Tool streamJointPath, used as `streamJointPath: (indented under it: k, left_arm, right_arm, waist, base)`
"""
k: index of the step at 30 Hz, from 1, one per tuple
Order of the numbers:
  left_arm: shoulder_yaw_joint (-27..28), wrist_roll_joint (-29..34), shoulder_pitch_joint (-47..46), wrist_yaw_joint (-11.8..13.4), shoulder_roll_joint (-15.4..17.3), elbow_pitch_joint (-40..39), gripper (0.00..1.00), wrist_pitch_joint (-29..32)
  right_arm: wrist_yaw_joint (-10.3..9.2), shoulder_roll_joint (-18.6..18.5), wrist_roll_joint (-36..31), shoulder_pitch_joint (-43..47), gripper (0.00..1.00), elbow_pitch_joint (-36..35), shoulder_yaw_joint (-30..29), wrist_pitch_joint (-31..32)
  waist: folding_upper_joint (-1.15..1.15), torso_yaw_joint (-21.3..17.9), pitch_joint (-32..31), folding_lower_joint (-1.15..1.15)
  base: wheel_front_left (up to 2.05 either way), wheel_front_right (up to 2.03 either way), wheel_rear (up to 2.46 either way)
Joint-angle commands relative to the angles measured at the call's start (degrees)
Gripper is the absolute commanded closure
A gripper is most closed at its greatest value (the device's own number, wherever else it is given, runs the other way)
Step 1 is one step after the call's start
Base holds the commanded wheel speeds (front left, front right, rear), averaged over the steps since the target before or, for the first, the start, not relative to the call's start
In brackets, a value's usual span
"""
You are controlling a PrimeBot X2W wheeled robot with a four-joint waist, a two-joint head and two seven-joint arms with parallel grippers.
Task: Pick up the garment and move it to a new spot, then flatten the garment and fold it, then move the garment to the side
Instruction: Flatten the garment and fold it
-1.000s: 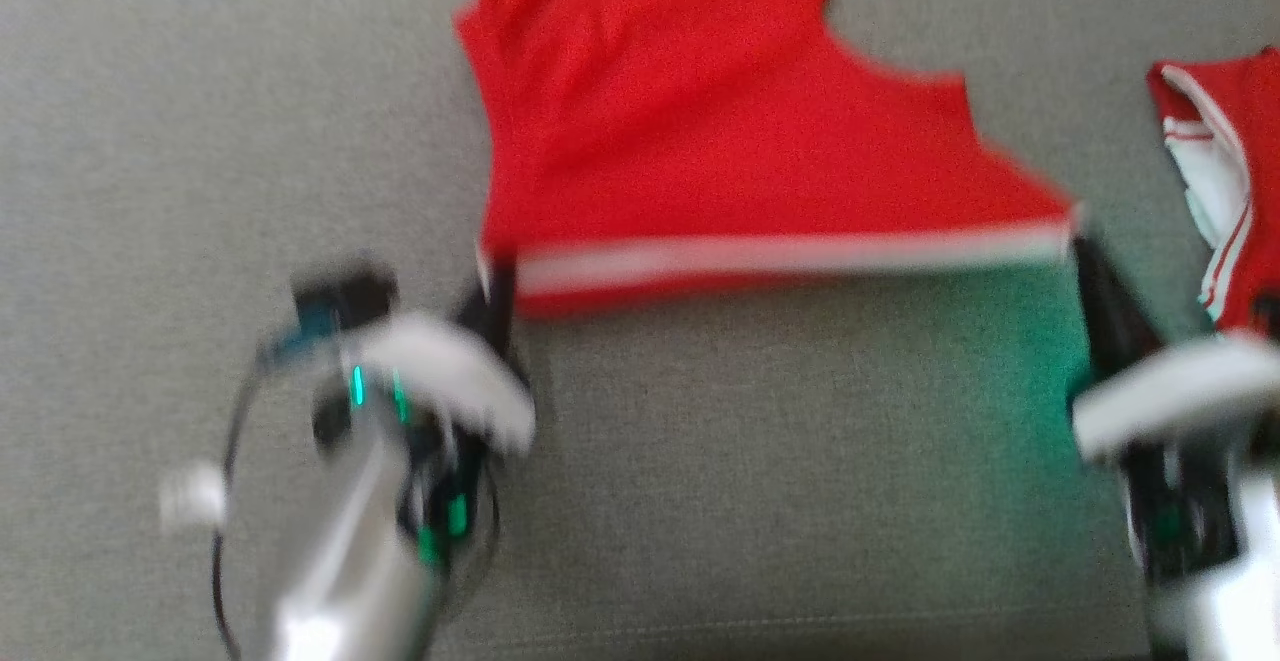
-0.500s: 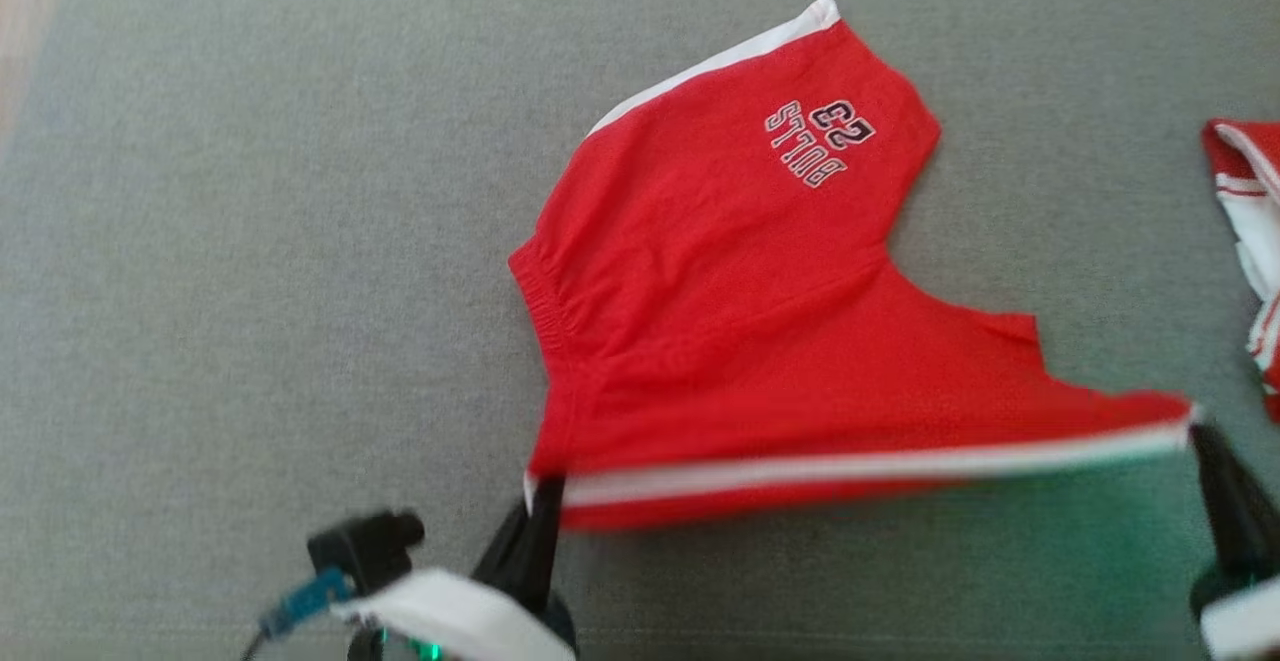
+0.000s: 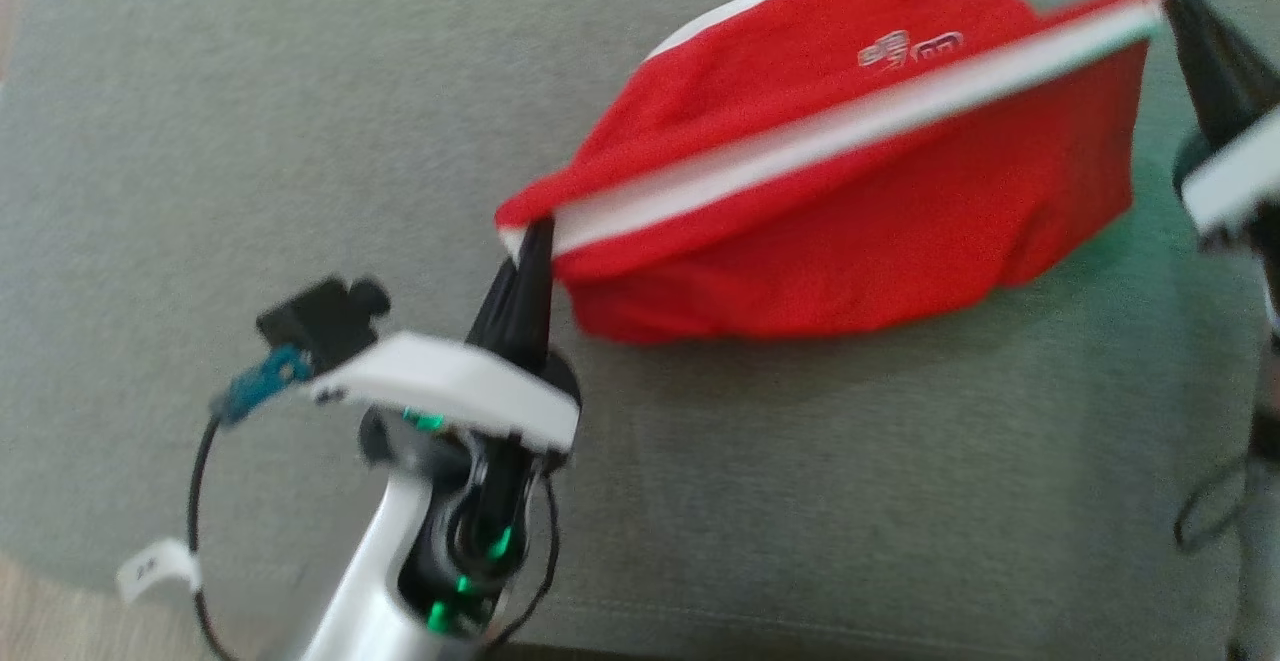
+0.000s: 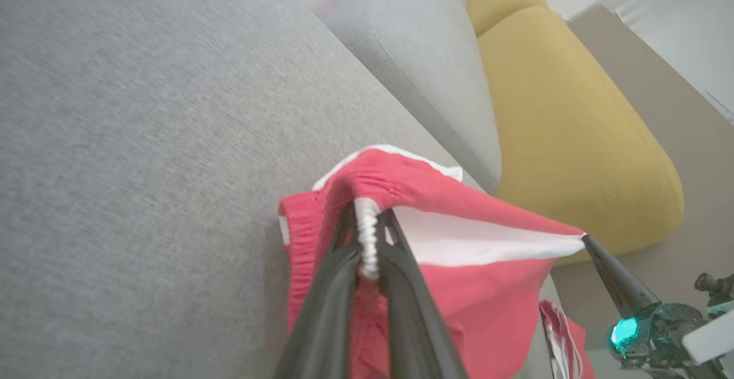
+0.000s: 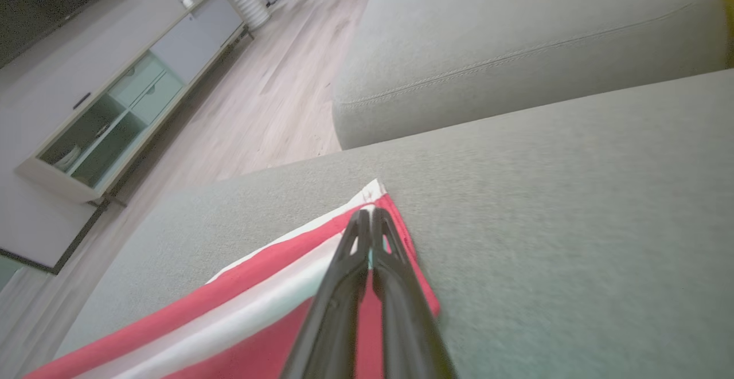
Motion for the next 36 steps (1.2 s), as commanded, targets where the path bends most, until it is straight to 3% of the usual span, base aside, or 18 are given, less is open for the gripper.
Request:
streamJointPath:
  k: [1, 7, 13, 18, 20, 21, 22, 28, 36]
  left_arm:
    - [0.69, -1.9, -3.6, 0.66, 0.07, -0.07, 1.0, -1.57]
    - [-3.97, -5.93, -10.74, 1.83, 0.06, 6.08, 1.0, -4.65]
    - [-9.44, -11.19, -18.1, 2.27, 0.06, 13.41, 1.0, -9.72]
    - [-12.04, -13.2, -19.64, 2.46, 0.05, 15.95, 1.0, -10.77]
    - [-12.38, -13.62, -20.06, 2.79, 0.05, 16.62, 0.71, -11.31]
    - [-12.52, -13.42, -20.28, 3.01, 0.05, 16.92, 0.56, -11.57]
    - [-12.51, -12.69, -20.54, 3.47, 0.05, 17.19, 0.0, -12.01]
    - [-9.34, -5.95, -18.79, 5.04, 0.05, 14.96, 0.0, -12.73]
    - [-8.91, 10.72, -10.74, 6.42, 0.36, 6.87, 0.0, -12.78]
  right_arm:
    - [0.39, -1.06, -0.64, -4.03, 1.0, 1.3, 2.46, 0.92]
    - [0.39, -3.37, -2.79, -13.33, 1.0, 11.19, 4.56, 1.69]
    - [0.39, -6.59, -4.8, -20.83, 1.0, 21.52, 8.62, -2.77]
    - [0.39, -7.52, -4.55, -22.5, 1.0, 25.63, 10.22, -5.25]
    - [0.39, -7.74, -4.07, -22.73, 0.54, 26.2, 10.93, -7.57]
    - [0.39, -7.89, -3.77, -22.67, 0.0, 26.59, 11.21, -8.65]
    - [0.39, -8.28, -2.76, -22.72, 0.0, 26.92, 11.9, -10.11]
    - [0.39, -11.53, 2.14, -22.08, 0.0, 23.78, 12.11, -13.3]
    - [0.39, -19.26, 3.68, -14.58, 0.0, 18.64, 16.1, 2.24]
  waist:
    - [0.0, 2.94, 1.9, 0.0]
    - [0.0, 5.88, 3.59, 0.0]
    - [0.0, 8.28, 4.92, 0.0]
    - [0.0, 8.66, 5.18, 0.0]
    - [0.0, 8.74, 5.06, 0.0]
    - [0.0, 8.72, 4.92, 0.0]
    - [0.0, 8.53, 4.79, 0.0]
    - [0.0, 7.88, 4.0, 0.0]
    - [0.0, 7.32, 3.72, 0.0]
  base:
    - [0.0, 0.0, 0.0]
    - [0.0, 0.0, 0.0]
    - [0.0, 0.0, 0.0]
    - [0.0, 0.0, 0.0]
    - [0.0, 0.0, 0.0]
    - [0.0, 0.0, 0.0]
    - [0.0, 0.0, 0.0]
    - [0.0, 0.0, 0.0]
    - [0.0, 0.0, 0.0]
